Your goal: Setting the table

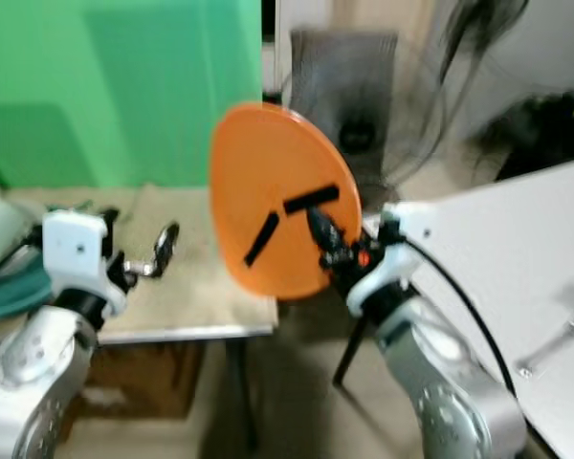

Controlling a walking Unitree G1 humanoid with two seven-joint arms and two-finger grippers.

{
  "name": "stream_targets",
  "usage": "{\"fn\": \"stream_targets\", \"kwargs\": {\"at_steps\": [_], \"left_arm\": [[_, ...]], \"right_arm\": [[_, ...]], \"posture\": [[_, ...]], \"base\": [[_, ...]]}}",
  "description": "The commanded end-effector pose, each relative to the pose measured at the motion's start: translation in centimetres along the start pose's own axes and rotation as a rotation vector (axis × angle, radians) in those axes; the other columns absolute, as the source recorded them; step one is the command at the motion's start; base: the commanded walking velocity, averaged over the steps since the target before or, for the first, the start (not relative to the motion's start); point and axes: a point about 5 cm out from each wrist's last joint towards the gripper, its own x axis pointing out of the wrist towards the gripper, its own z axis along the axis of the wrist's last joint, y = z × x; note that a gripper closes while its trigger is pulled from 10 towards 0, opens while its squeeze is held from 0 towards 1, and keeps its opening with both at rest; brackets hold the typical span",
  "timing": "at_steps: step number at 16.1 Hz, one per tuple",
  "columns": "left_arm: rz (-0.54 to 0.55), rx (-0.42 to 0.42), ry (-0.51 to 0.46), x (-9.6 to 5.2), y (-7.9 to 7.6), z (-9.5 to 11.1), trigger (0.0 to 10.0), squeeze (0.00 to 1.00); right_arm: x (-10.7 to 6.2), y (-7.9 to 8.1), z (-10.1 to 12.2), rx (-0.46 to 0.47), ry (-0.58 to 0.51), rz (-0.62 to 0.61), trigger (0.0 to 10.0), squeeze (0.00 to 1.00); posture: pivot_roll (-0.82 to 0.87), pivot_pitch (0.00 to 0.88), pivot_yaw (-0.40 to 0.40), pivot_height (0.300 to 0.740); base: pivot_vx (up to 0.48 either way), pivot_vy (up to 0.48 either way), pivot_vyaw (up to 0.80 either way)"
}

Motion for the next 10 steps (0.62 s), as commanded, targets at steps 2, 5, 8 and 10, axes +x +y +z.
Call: {"fn": "stream_targets", "kwargs": {"at_steps": [2, 5, 8, 10], "left_arm": [[0.003, 0.0, 0.004, 0.05, -0.01, 0.02, 10.0, 0.0], [0.002, 0.003, 0.006, 0.18, 0.07, 0.0, 10.0, 0.0], [0.001, 0.011, 0.004, 0.43, 0.2, 0.04, 10.0, 0.0], [0.001, 0.002, 0.006, 0.56, 0.22, 0.02, 10.0, 0.0]], "right_arm": [[0.1, 0.08, 0.58, -0.005, -0.025, 0.001, 10.0, 0.0], [0.15, 0.0, 0.69, -0.001, -0.032, -0.01, 10.0, 0.0], [0.15, -0.15, 0.83, -0.001, -0.036, -0.023, 10.0, 0.0], [0.12, -0.33, 0.84, -0.001, -0.039, -0.042, 10.0, 0.0]], "posture": [[-0.05, 0.0, 0.027, 0.74], [-0.05, 0.0, 0.03, 0.74], [-0.05, 0.0, 0.03, 0.74], [-0.06, 0.0, 0.032, 0.74]], "base": [[0.0, 0.0, -0.8], [0.0, 0.0, -0.8], [0.0, 0.0, -0.8], [0.0, 0.0, -0.8]]}}
